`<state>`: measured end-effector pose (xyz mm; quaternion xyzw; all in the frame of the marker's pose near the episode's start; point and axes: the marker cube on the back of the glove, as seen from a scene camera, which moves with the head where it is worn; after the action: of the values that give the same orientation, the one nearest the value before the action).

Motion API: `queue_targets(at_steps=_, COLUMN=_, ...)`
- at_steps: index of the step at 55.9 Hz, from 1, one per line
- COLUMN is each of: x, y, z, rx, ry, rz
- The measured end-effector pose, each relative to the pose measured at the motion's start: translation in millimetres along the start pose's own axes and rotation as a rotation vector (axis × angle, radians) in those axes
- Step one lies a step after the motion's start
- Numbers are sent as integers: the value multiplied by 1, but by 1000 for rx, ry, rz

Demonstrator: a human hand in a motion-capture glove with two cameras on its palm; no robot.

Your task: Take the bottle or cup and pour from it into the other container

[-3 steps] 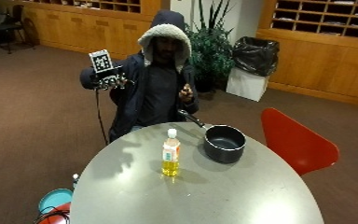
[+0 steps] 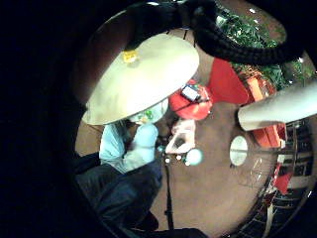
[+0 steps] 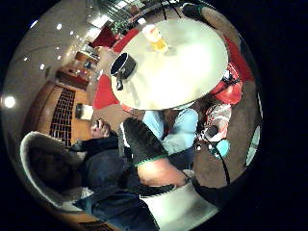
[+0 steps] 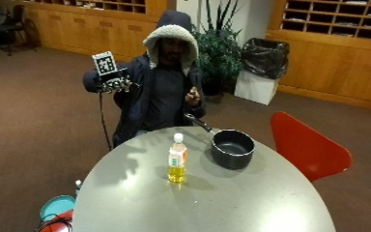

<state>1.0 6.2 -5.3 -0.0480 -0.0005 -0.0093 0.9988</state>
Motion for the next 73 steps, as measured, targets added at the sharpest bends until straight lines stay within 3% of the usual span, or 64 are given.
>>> queue_targets(at_steps=5, x=4, y=17, z=-8, rx=-179, ry=-6, rz=-95)
queue_targets(at_steps=8, x=6, y=11, z=-4, rx=-161, ry=-12, rz=-173)
queue_targets(at_steps=14, x=-3, y=-22, z=11, rx=23, ry=-23, rz=-56)
queue_targets(at_steps=17, x=-6, y=-23, z=12, rx=-56, ry=-22, rz=-12)
queue_targets(at_steps=20, x=-5, y=-19, z=16, rx=-149, ry=-32, rz=-104)
queue_targets(at_steps=22, x=-5, y=-30, z=23, rx=-129, ry=-39, rz=-146)
queue_targets(at_steps=26, x=-13, y=-59, z=39, rx=-46, ry=-41, rz=-43)
queue_targets(at_steps=30, x=-17, y=-79, z=53, rx=-57, ry=-43, rz=-41)
queue_targets(at_steps=34, x=-20, y=-85, z=64, rx=-190, ry=-68, rz=-102)
queue_targets(at_steps=41, x=-33, y=-132, z=105, rx=-112, ry=-140, rz=-70)
queue_targets(at_steps=45, x=-37, y=-140, z=128, rx=-245, ry=-198, rz=-123)
queue_targets(at_steps=56, x=-52, y=-191, z=221, rx=-234, ry=-470, rz=-56)
queue_targets(at_steps=63, x=-65, y=-224, z=260, rx=-272, ry=-655, rz=40)
queue_targets(at_steps=73, x=-82, y=-258, z=307, rx=-276, ry=-929, rz=56)
